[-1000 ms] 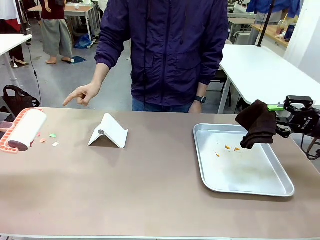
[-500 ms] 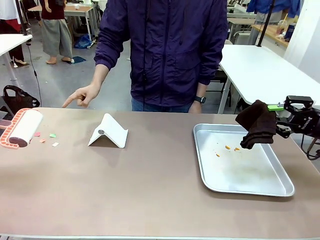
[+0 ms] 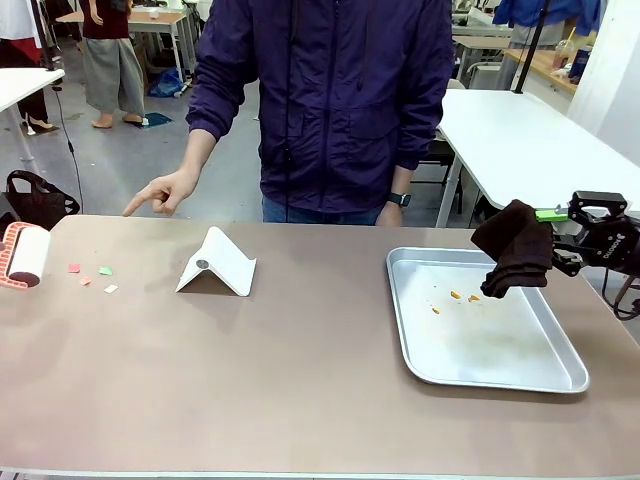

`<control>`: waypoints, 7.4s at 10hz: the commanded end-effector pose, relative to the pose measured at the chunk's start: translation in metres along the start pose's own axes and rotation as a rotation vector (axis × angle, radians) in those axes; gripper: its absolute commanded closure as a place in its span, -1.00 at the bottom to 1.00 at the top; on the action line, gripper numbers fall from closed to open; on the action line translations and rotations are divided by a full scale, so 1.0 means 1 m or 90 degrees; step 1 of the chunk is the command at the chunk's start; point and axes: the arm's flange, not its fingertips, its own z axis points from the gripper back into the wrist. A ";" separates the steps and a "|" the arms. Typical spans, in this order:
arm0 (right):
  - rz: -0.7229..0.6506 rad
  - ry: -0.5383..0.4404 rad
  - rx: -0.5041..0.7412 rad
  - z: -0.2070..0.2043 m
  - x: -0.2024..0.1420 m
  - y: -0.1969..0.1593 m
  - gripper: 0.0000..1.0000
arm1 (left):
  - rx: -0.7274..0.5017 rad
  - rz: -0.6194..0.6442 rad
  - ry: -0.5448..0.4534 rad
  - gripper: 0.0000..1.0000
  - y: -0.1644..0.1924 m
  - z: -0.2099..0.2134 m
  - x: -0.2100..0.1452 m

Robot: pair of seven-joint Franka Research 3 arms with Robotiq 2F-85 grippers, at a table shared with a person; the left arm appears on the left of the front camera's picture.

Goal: Clean the surface of the table.
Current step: If a person points to the right, clean the right side of the table with your right hand, and if they point to the left, clean the left side with your left hand, then clean the area not pointed to by the person.

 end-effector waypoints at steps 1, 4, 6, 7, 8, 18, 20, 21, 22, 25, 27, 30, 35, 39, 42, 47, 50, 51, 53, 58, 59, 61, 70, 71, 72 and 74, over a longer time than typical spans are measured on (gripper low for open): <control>0.005 0.011 0.006 0.001 -0.003 0.005 1.00 | 0.056 0.019 0.005 0.55 -0.009 -0.009 -0.010; 0.005 0.011 0.006 0.001 -0.003 0.005 1.00 | 0.109 0.046 0.025 0.55 -0.009 -0.019 -0.006; 0.005 0.011 0.006 0.001 -0.003 0.005 1.00 | 0.138 0.066 0.022 0.55 -0.010 -0.029 0.001; 0.005 0.011 0.006 0.001 -0.003 0.005 1.00 | 0.147 0.086 0.025 0.55 -0.008 -0.036 0.006; 0.005 0.011 0.006 0.001 -0.003 0.005 1.00 | 0.156 0.101 0.026 0.55 -0.006 -0.041 0.011; 0.005 0.011 0.006 0.001 -0.003 0.005 1.00 | 0.191 0.103 0.110 0.55 -0.032 -0.108 0.038; 0.005 0.011 0.006 0.001 -0.003 0.005 1.00 | 0.175 0.085 0.123 0.55 -0.047 -0.124 0.048; 0.005 0.011 0.006 0.001 -0.003 0.005 1.00 | 0.166 0.077 0.125 0.55 -0.054 -0.133 0.052; 0.005 0.011 0.006 0.001 -0.003 0.005 1.00 | 0.165 0.071 0.130 0.55 -0.060 -0.141 0.056; 0.005 0.011 0.006 0.001 -0.003 0.005 1.00 | 0.147 0.071 0.142 0.55 -0.067 -0.154 0.068; 0.005 0.011 0.006 0.001 -0.003 0.005 1.00 | 0.124 0.055 0.147 0.55 -0.081 -0.163 0.075; 0.005 0.011 0.006 0.001 -0.003 0.005 1.00 | 0.016 -0.003 0.114 0.55 -0.125 -0.159 0.077; 0.005 0.011 0.006 0.001 -0.003 0.005 1.00 | -0.236 -0.078 0.081 0.55 -0.165 -0.065 0.023; 0.005 0.011 0.006 0.001 -0.003 0.005 1.00 | -0.400 -0.112 0.056 0.55 -0.147 0.020 -0.068; 0.005 0.011 0.006 0.001 -0.003 0.005 1.00 | -0.453 -0.052 0.062 0.55 -0.111 0.024 -0.129; 0.005 0.011 0.006 0.001 -0.003 0.005 1.00 | -0.436 -0.057 0.064 0.55 -0.121 0.030 -0.119; 0.005 0.011 0.006 0.001 -0.003 0.005 1.00 | -0.436 -0.057 0.064 0.55 -0.121 0.030 -0.119; 0.005 0.011 0.006 0.001 -0.003 0.005 1.00 | -0.436 -0.057 0.064 0.55 -0.121 0.030 -0.119; 0.005 0.011 0.006 0.001 -0.003 0.005 1.00 | -0.436 -0.057 0.064 0.55 -0.121 0.030 -0.119; 0.056 0.005 -0.035 0.012 -0.016 0.017 0.67 | -0.436 -0.057 0.064 0.55 -0.121 0.030 -0.119; 0.087 -0.015 -0.125 0.007 -0.014 0.021 0.67 | -0.436 -0.057 0.064 0.55 -0.121 0.030 -0.119; 0.133 -0.010 -0.245 -0.007 -0.004 0.029 0.67 | -0.436 -0.057 0.064 0.55 -0.121 0.030 -0.119; 0.190 0.012 -0.589 -0.048 0.054 0.008 0.99 | -0.436 -0.057 0.064 0.55 -0.121 0.030 -0.119; 0.185 -0.017 -0.616 -0.047 0.061 0.004 0.99 | -0.436 -0.057 0.064 0.55 -0.121 0.030 -0.119; 0.170 -0.040 -0.630 -0.049 0.068 -0.003 0.99 | -0.436 -0.057 0.064 0.55 -0.121 0.030 -0.119; 0.182 -0.057 -0.666 -0.058 0.079 -0.018 1.00 | -0.436 -0.057 0.064 0.55 -0.121 0.030 -0.119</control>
